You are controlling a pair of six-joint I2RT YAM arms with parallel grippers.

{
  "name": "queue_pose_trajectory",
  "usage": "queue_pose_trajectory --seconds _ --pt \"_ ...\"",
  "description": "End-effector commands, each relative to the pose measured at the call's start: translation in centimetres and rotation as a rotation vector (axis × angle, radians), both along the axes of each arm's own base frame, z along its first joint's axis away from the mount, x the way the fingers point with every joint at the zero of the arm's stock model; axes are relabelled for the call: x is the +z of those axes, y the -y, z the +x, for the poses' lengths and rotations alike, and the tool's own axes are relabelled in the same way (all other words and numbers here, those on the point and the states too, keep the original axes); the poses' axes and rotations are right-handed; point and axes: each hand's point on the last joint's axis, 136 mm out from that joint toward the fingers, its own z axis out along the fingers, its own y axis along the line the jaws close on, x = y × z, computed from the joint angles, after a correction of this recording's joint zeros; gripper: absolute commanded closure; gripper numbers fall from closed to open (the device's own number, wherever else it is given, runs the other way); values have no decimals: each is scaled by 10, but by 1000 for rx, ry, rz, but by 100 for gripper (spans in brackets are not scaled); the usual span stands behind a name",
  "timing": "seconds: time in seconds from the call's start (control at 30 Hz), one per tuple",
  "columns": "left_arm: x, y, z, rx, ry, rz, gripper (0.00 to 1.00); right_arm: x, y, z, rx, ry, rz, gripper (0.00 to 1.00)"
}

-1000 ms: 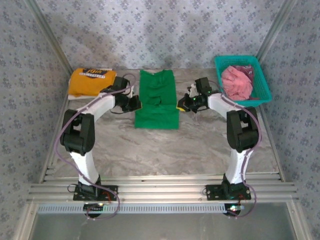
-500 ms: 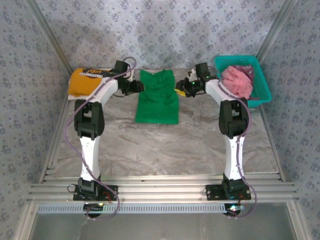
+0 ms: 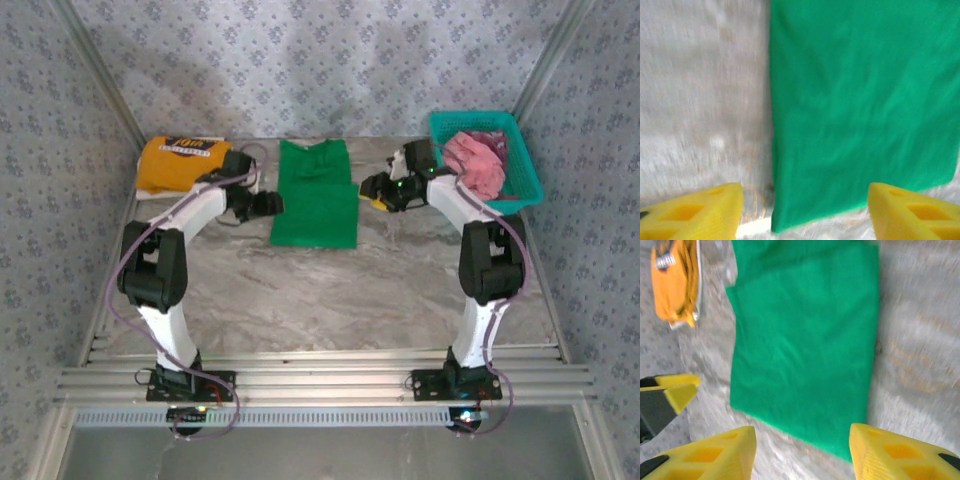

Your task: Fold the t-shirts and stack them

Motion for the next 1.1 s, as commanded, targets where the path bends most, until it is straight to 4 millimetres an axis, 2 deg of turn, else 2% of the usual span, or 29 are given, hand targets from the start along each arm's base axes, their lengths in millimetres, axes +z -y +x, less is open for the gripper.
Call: queue_pose_trajectory --seconds 0.0,0.13,0.2,0.23,0.37,0.47,0.53,0.67,0.77,0.97,1.07 --pt "-8 9 -13 0 -11 -76 29 -19 -10 -20 28 -9 -27 46" --pt "-31 9 -40 -11 -100 -60 27 -47 -21 -46 27 -121 9 44" --pt "-39 10 -46 -12 -116 -80 27 -59 -23 -56 18 -174 26 44" --pt "-43 11 -47 -10 -119 -88 29 -71 -22 -65 11 -216 35 44" --pt "-52 20 -44 -14 -129 -136 41 -90 -25 -76 -13 -267 50 44" --pt "-52 24 -38 -15 -122 -148 44 -94 -27 -76 -14 -264 48 44" --pt "-45 25 -34 -16 -105 -151 48 -95 -25 -73 -27 -264 46 44" --pt "-33 20 -24 -3 -61 -146 46 -93 -22 -66 -50 -250 63 45" --pt "-43 21 -19 -2 -93 -176 45 -90 -22 -62 -58 -240 75 45" --pt "-56 32 -16 -16 -97 -180 50 -88 -23 -61 -57 -235 76 45" --pt "-58 33 -15 -15 -98 -183 61 -92 -22 -59 -68 -239 76 46"
